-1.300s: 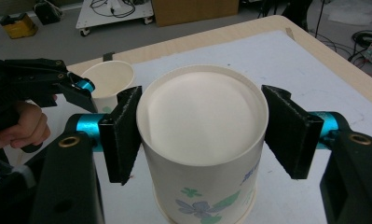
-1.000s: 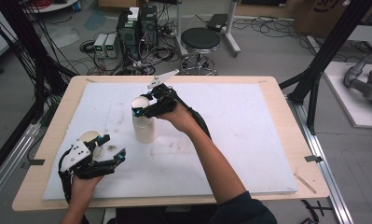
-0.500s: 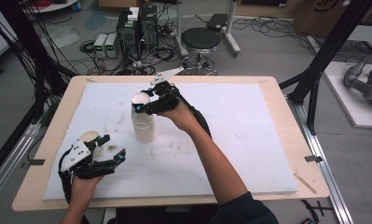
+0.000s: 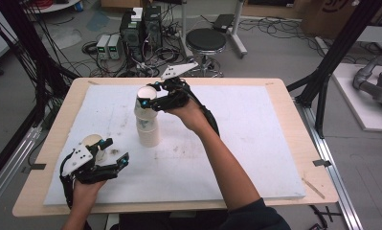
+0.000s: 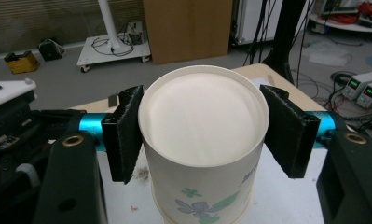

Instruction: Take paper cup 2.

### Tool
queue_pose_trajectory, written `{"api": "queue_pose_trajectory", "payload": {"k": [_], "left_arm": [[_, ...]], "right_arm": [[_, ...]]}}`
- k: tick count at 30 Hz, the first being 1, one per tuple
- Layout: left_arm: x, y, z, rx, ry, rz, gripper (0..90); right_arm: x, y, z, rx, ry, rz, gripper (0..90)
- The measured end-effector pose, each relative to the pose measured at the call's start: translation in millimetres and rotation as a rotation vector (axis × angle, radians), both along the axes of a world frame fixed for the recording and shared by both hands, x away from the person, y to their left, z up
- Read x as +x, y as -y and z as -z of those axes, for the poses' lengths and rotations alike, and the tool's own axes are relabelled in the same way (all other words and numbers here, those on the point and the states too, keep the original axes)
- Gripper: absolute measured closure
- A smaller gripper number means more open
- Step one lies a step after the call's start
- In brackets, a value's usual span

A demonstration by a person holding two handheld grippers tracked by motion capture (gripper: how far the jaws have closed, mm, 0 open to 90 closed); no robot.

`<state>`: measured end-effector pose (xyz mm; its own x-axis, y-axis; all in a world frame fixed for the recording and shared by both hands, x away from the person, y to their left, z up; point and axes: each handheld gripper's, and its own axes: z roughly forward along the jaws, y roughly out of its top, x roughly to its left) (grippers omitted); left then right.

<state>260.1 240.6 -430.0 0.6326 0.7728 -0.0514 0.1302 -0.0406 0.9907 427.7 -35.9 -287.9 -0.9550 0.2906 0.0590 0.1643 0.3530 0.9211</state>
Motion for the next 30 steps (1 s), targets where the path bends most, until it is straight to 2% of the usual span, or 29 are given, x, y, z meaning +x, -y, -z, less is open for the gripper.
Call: {"api": "queue_pose_trajectory", "payload": {"k": [8,14,22,30], "left_arm": [[-0.2,-0.2,-0.4,-0.003,0.001,0.003,17.7],[0.1,2.0,-0.1,0.000,-0.001,0.013,17.7],[1.1,7.6,0.4,0.000,0.001,0.033,17.7],[1.9,15.0,1.3,0.010,-0.005,0.056,17.7]], "right_arm": [[-5.2,9.2,-23.9,0.026,0.029,0.015,35.4],[-10.6,27.0,-35.6,0.040,0.040,0.034,35.4],[-23.6,70.3,-47.8,0.038,0.067,0.079,35.5],[-41.7,118.3,-40.1,-0.002,0.080,0.135,35.6]]}}
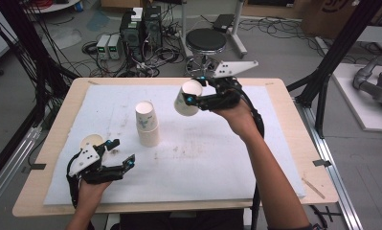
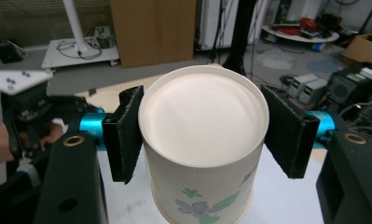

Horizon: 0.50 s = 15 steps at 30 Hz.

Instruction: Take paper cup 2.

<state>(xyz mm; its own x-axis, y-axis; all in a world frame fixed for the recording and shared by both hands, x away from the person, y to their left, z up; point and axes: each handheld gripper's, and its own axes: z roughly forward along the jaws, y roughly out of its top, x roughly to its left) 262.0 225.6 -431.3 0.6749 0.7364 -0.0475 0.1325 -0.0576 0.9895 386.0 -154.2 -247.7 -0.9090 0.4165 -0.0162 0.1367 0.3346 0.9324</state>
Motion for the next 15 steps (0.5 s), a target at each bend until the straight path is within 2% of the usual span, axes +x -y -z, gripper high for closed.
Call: {"api": "queue_pose_trajectory", "payload": {"k": [3,9,15], "left_arm": [[0.3,2.1,0.1,0.000,-0.001,0.005,17.7],[0.3,6.5,0.6,0.005,-0.001,0.019,17.7],[0.3,11.2,1.3,0.001,0.001,0.037,17.7]], "right_arm": [[-6.6,18.6,9.3,-0.014,-0.009,0.036,35.7],[-15.9,53.7,28.4,-0.010,-0.033,0.087,35.7],[-23.0,75.6,42.6,0.001,-0.048,0.108,35.8]]}}
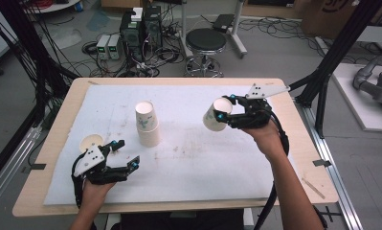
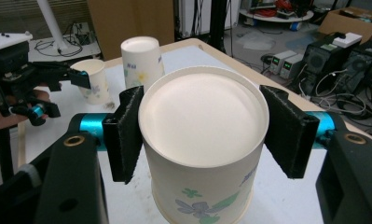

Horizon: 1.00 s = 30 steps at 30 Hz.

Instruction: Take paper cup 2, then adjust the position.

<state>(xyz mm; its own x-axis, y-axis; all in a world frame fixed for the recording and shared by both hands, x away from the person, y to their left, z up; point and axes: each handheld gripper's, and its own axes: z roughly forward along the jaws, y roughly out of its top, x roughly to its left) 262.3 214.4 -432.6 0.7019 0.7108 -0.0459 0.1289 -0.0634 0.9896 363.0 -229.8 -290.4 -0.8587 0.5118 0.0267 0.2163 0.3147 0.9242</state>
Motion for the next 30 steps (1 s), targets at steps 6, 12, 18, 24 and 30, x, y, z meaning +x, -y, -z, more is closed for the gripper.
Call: {"api": "queue_pose_trajectory", "payload": {"k": [6,12,18,24,30], "left_arm": [[-0.4,2.8,0.8,-0.003,-0.002,0.018,17.5],[0.9,4.3,1.5,-0.013,0.000,0.027,16.8],[-0.2,4.2,0.1,-0.022,0.005,0.023,16.7],[-0.3,4.4,-0.6,-0.012,0.010,0.025,16.7],[0.0,6.5,-1.7,-0.014,0.010,0.042,16.7]], "right_arm": [[-10.3,11.8,19.1,0.005,-0.009,0.002,35.8],[-17.8,17.2,37.9,0.011,-0.018,0.007,35.8],[-22.9,12.4,47.2,0.008,0.002,0.006,35.9],[-25.2,9.9,53.1,0.001,-0.004,-0.007,35.8],[-29.4,7.9,56.6,0.015,-0.008,-0.017,35.8]]}}
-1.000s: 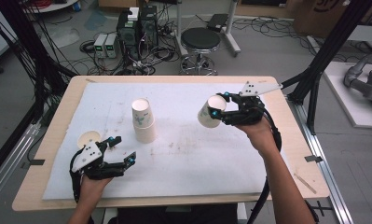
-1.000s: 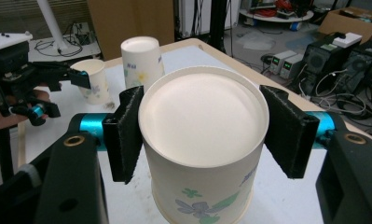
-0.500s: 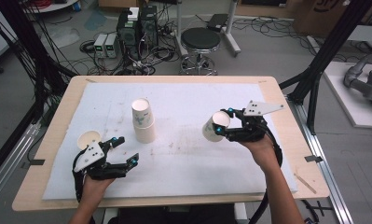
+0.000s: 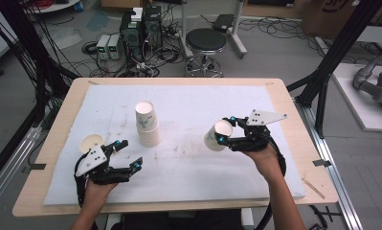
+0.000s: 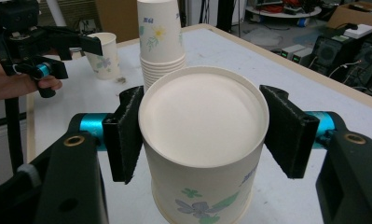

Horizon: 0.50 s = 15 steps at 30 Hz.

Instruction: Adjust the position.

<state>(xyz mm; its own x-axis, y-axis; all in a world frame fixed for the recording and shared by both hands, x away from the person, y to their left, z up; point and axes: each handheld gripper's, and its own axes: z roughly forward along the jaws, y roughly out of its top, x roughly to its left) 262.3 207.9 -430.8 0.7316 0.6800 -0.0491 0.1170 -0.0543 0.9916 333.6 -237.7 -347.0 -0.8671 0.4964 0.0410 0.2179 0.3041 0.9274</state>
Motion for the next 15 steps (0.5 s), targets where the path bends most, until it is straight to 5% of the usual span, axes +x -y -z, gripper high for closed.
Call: {"api": "queue_pose_trajectory", "payload": {"k": [8,15], "left_arm": [[-4.5,10.2,-4.8,0.001,0.016,0.036,16.7],[-7.6,30.1,-12.3,0.008,0.019,0.154,16.6]], "right_arm": [[-3.5,-5.2,7.9,-0.003,-0.013,-0.031,35.8],[-6.4,-6.5,11.8,-0.004,-0.014,-0.053,35.8]]}}
